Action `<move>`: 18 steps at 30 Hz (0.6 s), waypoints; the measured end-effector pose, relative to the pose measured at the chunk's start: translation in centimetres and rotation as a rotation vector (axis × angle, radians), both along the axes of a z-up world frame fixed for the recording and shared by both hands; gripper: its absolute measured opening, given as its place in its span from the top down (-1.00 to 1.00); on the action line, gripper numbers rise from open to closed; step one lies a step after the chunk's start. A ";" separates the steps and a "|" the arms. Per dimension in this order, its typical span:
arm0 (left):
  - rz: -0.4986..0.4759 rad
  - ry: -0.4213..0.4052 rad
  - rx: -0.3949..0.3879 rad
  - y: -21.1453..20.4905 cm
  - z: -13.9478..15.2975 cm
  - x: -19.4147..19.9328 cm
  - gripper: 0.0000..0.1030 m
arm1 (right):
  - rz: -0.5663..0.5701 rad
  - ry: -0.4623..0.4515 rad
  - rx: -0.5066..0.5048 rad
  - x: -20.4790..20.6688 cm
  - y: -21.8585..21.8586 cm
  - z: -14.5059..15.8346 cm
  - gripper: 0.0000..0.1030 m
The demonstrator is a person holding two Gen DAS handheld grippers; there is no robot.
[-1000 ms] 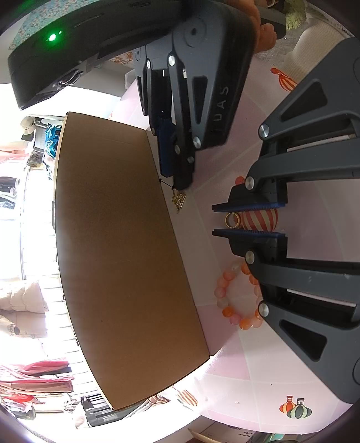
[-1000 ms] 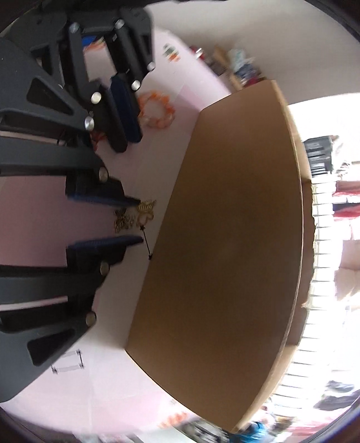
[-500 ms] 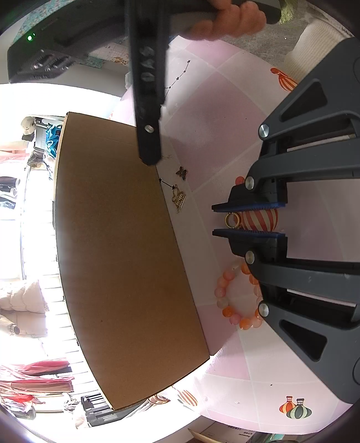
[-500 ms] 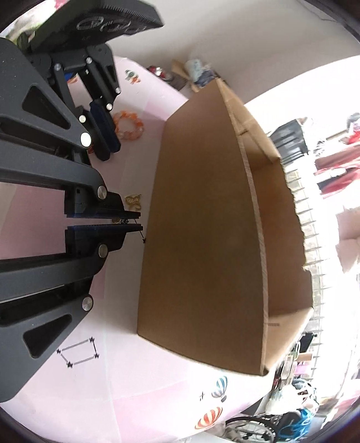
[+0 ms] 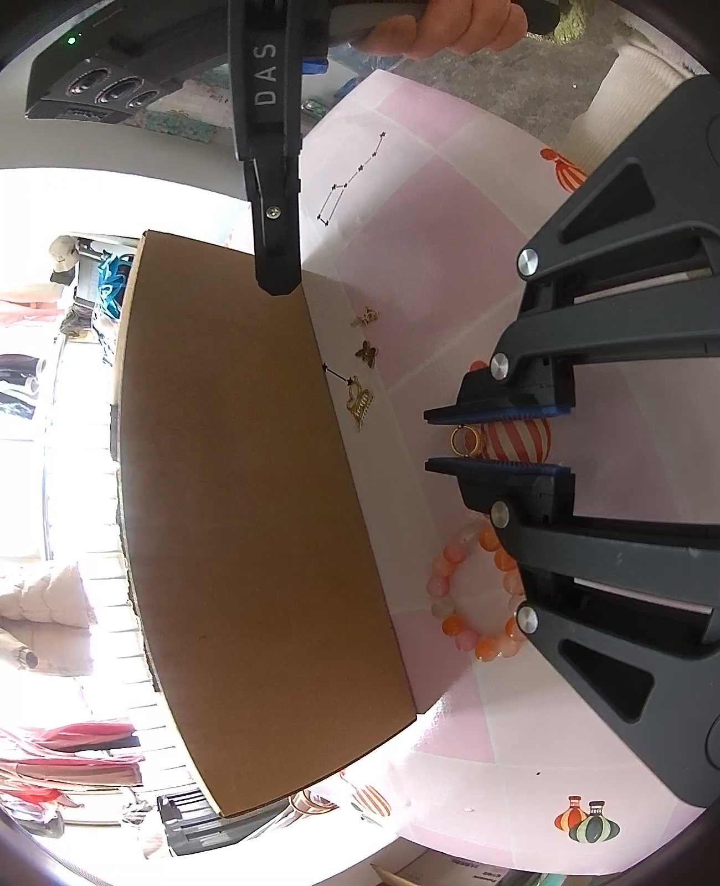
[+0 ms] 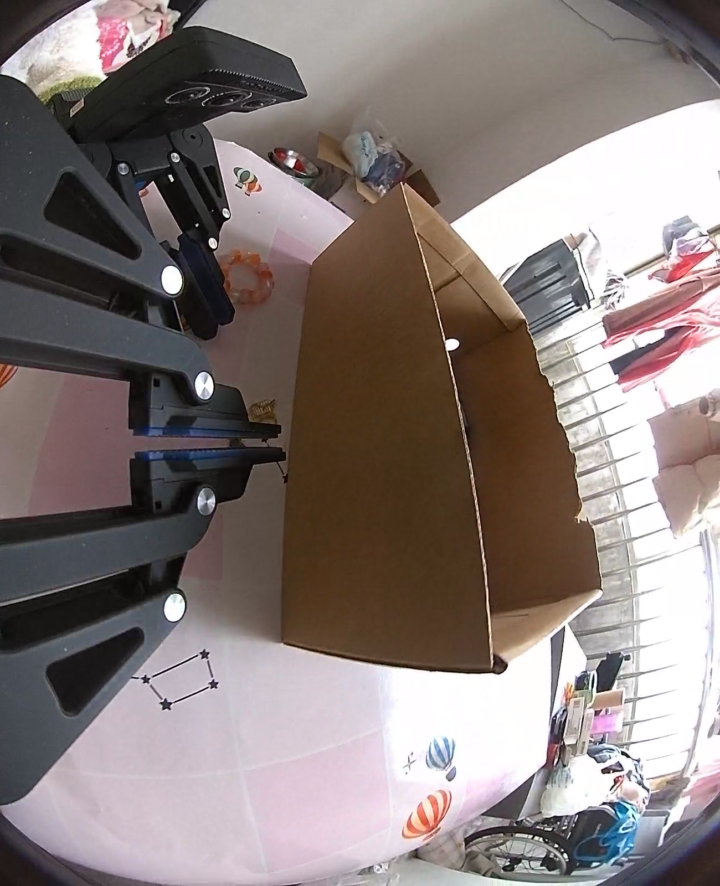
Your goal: Organize jewelry
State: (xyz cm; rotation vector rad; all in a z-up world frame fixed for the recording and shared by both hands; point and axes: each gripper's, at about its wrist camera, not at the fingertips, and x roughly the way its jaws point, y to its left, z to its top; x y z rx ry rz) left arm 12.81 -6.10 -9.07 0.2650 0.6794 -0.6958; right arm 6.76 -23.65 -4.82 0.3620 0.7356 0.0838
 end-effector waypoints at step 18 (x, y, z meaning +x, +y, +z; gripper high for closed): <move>-0.003 -0.044 0.003 0.4 1.6 -1.1 0.79 | 0.073 0.043 -0.180 0.9 1.9 -1.9 0.32</move>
